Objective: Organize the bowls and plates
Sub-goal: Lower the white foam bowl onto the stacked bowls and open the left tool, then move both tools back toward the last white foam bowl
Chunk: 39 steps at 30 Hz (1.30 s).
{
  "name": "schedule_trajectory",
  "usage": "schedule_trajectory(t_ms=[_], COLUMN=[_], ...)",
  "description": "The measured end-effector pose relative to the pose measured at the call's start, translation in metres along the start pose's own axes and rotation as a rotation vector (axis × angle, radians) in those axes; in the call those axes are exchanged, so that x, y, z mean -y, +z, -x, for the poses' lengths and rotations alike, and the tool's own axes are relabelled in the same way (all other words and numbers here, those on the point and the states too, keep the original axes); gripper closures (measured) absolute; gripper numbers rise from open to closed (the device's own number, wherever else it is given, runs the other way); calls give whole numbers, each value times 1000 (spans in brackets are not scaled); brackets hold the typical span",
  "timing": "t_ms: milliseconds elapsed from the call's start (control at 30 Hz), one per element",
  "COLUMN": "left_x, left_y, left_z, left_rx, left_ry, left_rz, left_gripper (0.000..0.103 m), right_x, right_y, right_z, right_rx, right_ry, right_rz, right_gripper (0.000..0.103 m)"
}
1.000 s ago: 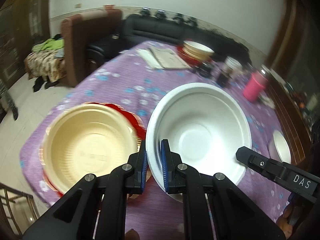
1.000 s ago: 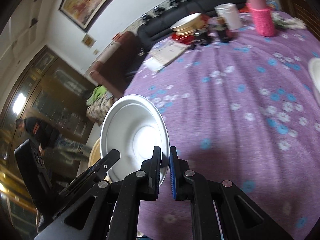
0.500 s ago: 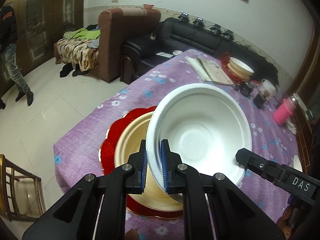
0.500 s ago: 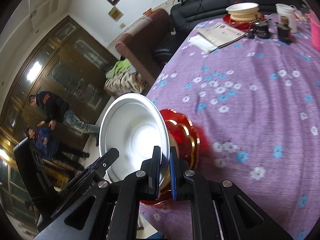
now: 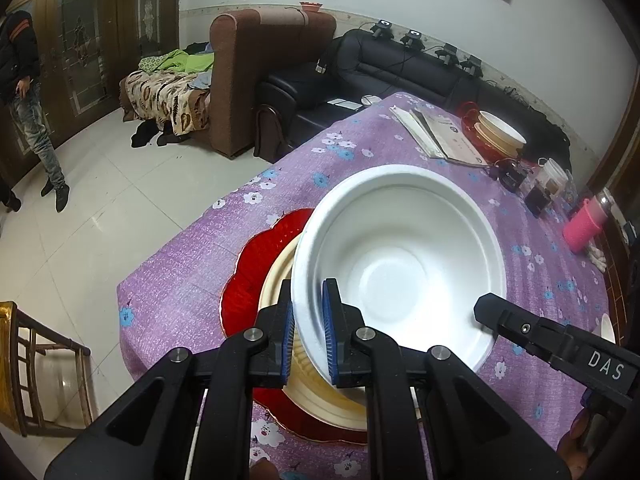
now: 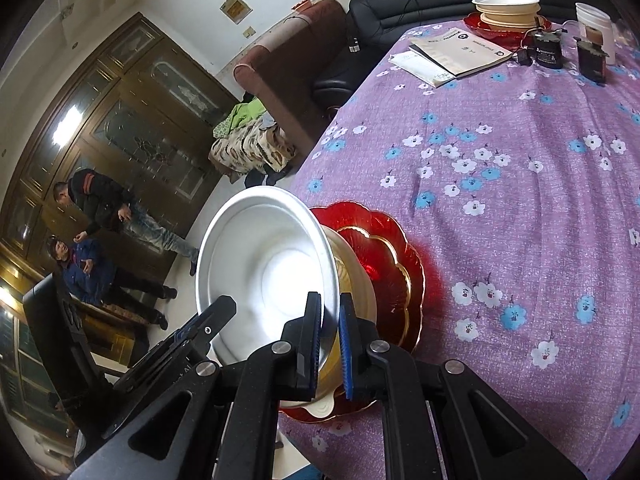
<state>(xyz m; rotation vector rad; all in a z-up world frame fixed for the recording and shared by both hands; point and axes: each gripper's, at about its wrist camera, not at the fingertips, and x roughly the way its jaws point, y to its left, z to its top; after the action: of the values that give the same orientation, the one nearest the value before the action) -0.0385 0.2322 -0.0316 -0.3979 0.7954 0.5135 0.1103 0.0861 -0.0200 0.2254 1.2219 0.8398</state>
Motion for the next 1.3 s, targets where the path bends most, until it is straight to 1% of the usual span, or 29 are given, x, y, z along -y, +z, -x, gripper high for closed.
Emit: schedule_trajectory(t_ms=[233,367,533,667,767,833,867,900,933,1000,1033,1067,1100,1167,1300], left_x=[-1,-4,-6,-8,-8,-8,-8,-7,-7,-1,3,7,12,21,46], left_y=[-2,-3,-5,-4,-3,-2,-2,-2,-2,-1,-1,-2,-2,-2,-5], left_z=[0,-1,0,2,6,9,12,15,18,23,25,27,29,32,34], left_rx=[-1,-2,-9,-4,5,16,25,35,47,67,76,82,87,96,97], left_ry=[11,23,34,35,39,41,40,38,39,46,46,43,41,40,27], left_rz=[1,9,9,19,22,25,28,29,27,11,-6,-19,-31,-54,-117], left_gripper=[92,92,92,82,78,66,57,54,54,52,51,46,42,38,37], right_x=[1,0,-2,-2,-1,0,1,2,3,5,6,8,10,16,34], right_y=[-1,-3,-3,-4,-4,-4,-4,-4,-4,-4,-4,-4,-4,-5,-10], right_z=[-2,-5,-4,-2,2,4,6,8,11,16,19,23,26,34,52], right_rx=[-5,-17,-12,-3,6,12,17,21,29,45,55,64,68,77,109], right_ry=[2,2,-8,-11,-11,-7,-2,4,15,39,48,57,62,74,70], right_rz=[-1,-3,1,2,-1,-6,-12,-16,-23,-38,-49,-60,-64,-75,-109], right_gripper=[95,91,90,90,90,89,83,72,65,42,37,29,27,27,23])
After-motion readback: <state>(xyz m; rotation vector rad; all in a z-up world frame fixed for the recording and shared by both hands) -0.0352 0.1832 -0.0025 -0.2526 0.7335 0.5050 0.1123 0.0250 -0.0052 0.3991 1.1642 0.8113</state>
